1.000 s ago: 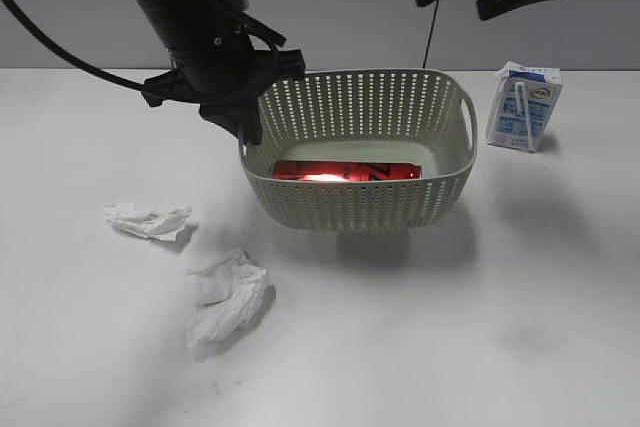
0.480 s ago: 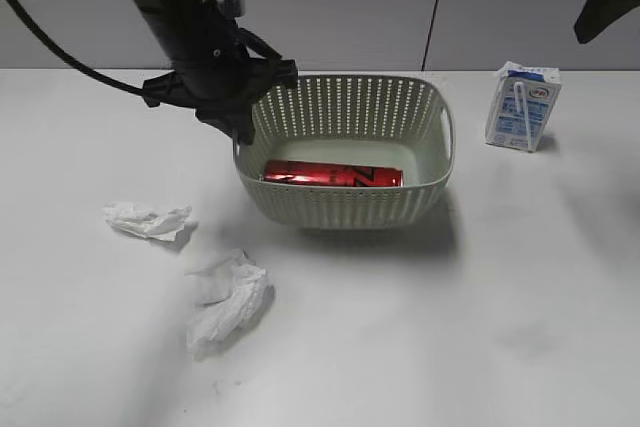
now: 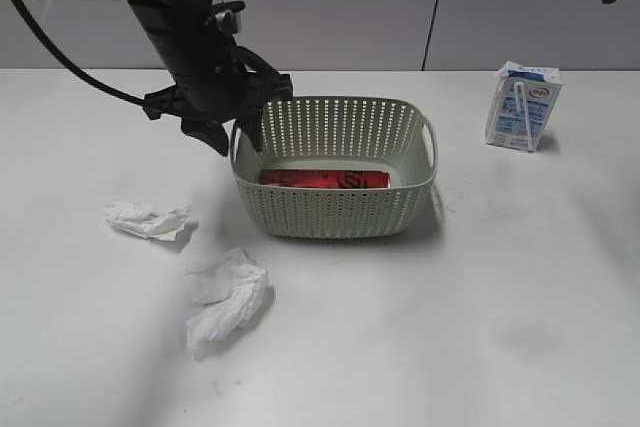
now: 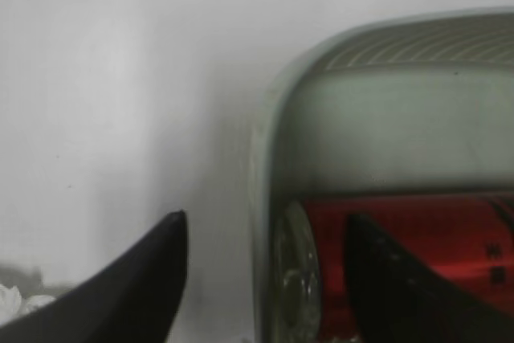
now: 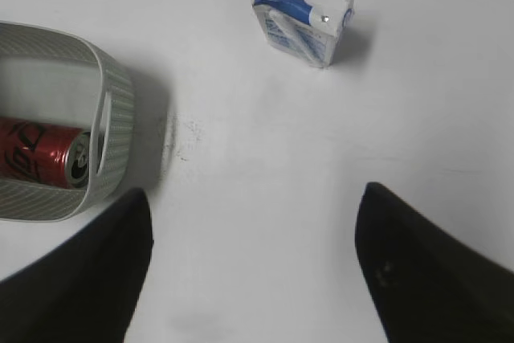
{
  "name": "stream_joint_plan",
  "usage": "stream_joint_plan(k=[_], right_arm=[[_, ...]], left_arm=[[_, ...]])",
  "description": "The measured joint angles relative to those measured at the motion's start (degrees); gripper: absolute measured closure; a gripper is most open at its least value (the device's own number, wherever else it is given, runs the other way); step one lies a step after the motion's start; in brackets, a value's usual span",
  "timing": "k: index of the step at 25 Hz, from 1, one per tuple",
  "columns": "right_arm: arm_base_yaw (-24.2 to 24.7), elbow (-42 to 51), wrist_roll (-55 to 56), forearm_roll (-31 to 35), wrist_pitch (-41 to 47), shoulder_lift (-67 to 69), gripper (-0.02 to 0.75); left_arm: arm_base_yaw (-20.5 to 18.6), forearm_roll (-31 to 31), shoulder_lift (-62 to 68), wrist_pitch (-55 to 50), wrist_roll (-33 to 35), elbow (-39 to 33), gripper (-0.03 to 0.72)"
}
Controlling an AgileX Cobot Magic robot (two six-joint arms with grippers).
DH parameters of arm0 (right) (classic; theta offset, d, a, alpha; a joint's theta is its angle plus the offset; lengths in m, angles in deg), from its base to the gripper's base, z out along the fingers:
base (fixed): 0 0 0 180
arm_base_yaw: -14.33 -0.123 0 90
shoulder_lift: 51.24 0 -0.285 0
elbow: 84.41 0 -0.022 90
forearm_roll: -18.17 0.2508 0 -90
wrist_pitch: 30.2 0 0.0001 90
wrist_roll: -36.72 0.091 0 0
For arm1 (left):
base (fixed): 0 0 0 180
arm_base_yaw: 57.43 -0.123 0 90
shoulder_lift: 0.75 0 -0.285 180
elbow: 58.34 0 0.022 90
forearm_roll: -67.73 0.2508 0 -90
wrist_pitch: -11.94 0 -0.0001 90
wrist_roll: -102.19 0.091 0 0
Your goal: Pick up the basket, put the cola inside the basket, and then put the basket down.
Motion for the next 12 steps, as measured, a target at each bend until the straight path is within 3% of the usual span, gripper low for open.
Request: stream_joint_plan(k=[2, 4, 8, 12], right_arm=[[0.0, 0.0, 0.0, 0.0, 0.0, -0.9, 0.143], [0.0, 0.0, 0.1, 0.0, 0.0, -1.8, 0.143], [0.0, 0.1, 0.6, 0.4, 0.1, -4.0, 0.143], [0.0, 3.1, 0.7, 0.9, 0.1, -8.4, 0.143]], left_arm=[[0.0, 0.0, -0.1, -0.7, 0.0, 0.0, 0.137], [-0.2, 0.3, -0.7, -1.7, 0.2, 0.0, 0.064], [-1.7, 1.6, -4.4, -3.6, 1.8, 0.0, 0.041], [-6.3, 2.1, -8.7, -8.0, 6.7, 0.2, 0.041]])
